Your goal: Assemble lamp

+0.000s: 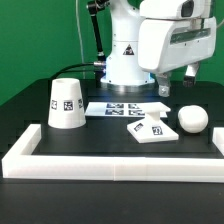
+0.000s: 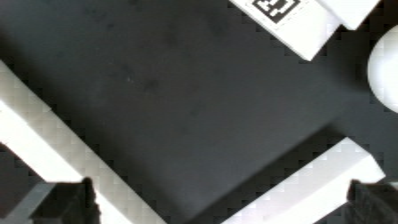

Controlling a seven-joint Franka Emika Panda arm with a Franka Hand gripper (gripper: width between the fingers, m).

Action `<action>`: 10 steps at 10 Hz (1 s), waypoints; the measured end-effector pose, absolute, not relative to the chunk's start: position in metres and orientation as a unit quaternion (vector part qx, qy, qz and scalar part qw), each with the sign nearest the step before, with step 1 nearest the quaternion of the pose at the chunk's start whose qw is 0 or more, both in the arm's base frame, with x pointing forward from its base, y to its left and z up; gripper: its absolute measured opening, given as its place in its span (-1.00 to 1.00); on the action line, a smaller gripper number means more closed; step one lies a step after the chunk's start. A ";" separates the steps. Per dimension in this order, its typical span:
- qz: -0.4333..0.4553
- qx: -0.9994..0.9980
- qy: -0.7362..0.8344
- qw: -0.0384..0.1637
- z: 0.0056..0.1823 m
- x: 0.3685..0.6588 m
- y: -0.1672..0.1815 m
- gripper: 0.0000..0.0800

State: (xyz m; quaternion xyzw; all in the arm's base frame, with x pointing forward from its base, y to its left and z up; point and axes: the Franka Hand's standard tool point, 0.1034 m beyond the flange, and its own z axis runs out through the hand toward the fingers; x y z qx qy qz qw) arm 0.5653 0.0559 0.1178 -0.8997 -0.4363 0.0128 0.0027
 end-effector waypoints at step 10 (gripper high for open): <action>0.023 -0.927 -0.375 0.006 0.102 0.525 0.008 0.75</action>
Offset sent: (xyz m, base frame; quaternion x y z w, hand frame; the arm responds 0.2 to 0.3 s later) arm 0.0000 0.0000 0.0000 0.0000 0.0000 0.0000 1.0000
